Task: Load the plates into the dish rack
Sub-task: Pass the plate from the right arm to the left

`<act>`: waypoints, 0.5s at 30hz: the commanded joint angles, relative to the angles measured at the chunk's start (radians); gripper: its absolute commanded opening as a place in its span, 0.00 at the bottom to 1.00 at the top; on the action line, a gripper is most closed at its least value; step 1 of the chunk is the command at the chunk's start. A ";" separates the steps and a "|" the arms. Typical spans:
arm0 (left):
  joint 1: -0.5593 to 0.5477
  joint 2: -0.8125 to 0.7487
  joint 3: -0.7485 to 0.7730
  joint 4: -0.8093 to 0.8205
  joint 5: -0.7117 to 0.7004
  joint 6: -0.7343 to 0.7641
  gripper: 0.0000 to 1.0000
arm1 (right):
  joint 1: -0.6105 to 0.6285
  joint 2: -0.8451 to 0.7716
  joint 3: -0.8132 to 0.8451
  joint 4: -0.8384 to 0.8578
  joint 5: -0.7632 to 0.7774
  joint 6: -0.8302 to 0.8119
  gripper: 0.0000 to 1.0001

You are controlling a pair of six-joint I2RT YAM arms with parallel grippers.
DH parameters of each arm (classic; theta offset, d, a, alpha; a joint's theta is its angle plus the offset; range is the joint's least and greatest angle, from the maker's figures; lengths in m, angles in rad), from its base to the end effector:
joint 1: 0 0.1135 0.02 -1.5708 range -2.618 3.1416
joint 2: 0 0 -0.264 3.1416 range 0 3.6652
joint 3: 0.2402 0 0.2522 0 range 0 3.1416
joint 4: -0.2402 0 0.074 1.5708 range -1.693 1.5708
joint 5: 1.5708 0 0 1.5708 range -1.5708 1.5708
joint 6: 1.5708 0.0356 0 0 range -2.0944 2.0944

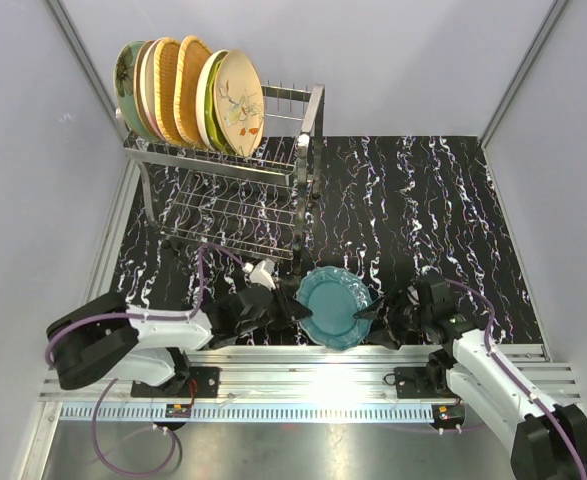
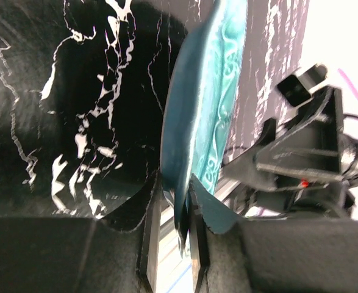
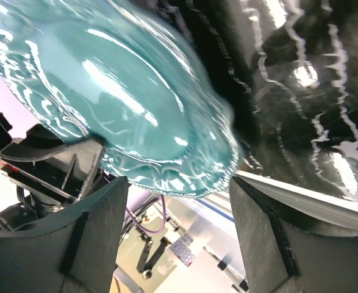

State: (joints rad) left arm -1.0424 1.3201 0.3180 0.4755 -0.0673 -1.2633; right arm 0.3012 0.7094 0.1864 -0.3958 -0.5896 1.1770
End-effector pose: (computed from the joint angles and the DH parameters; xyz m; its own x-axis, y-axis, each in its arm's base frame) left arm 0.1189 -0.1989 0.1401 -0.8700 -0.3959 -0.2939 0.0104 0.5811 -0.8137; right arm 0.1132 0.0559 0.1327 -0.8165 0.5501 0.1753 0.4828 0.4839 0.7299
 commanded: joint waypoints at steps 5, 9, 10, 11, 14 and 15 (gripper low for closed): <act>-0.022 -0.199 0.047 -0.152 -0.074 0.145 0.00 | 0.004 0.042 0.145 -0.069 0.079 -0.100 0.75; -0.025 -0.281 0.059 -0.283 -0.094 0.200 0.00 | 0.003 0.104 0.199 -0.066 0.103 -0.146 0.75; -0.025 -0.307 0.064 -0.302 -0.094 0.209 0.00 | 0.006 0.116 0.211 -0.066 0.108 -0.151 0.75; -0.027 -0.315 0.069 -0.320 -0.095 0.219 0.00 | 0.004 0.139 0.237 -0.057 0.112 -0.166 0.75; -0.027 -0.346 0.099 -0.399 -0.094 0.269 0.00 | 0.004 0.185 0.297 -0.049 0.129 -0.204 0.76; -0.028 -0.354 0.110 -0.441 -0.094 0.300 0.00 | 0.004 0.196 0.312 -0.052 0.146 -0.217 0.75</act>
State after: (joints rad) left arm -1.0634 1.0130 0.3428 0.0475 -0.1265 -1.0512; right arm 0.3012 0.8780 0.4149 -0.4610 -0.4934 1.0302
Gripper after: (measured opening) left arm 0.168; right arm 0.753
